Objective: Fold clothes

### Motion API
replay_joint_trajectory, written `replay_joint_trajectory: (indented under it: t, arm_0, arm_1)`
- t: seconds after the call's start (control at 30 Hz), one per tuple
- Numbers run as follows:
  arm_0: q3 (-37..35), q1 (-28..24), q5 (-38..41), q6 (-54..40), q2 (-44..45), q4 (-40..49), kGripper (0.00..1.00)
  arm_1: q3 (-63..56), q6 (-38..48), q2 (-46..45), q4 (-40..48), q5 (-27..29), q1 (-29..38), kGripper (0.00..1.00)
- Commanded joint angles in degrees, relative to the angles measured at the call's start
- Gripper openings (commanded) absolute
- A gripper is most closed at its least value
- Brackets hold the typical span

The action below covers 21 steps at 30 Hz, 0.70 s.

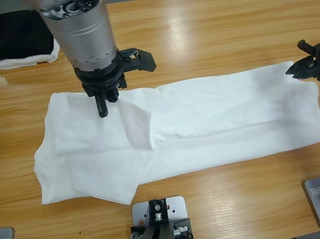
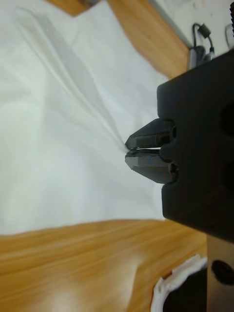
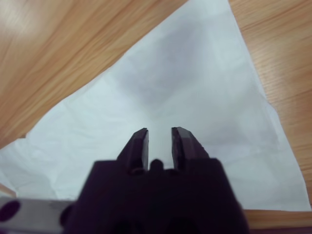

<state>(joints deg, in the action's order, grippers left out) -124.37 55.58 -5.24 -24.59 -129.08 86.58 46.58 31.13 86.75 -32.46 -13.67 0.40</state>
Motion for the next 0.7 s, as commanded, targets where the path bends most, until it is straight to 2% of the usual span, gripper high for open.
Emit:
replay_joint_trajectory:
  t: [0.03,0.27,0.53,0.7]
  arm_0:
    - [-3.1,-1.3,-2.8,-0.3,-7.9,8.4,0.000]
    - [-3.8,-2.1,-2.3,-0.3,-11.2,8.4,0.000]
    - [-8.7,-4.7,-2.7,0.0,-12.7,8.4,0.000]
    - [-9.4,-4.9,-1.0,0.8,-14.5,8.4,0.000]
  arm_1:
    - [-3.3,-0.5,0.8,1.6,-1.1,0.6,0.186]
    - [-3.6,-0.4,0.6,2.4,-1.0,0.6,0.204]
    - [-3.9,-0.5,0.7,2.9,-0.8,0.6,0.214]
    - [-3.9,-0.6,0.8,3.0,-0.7,0.7,0.214]
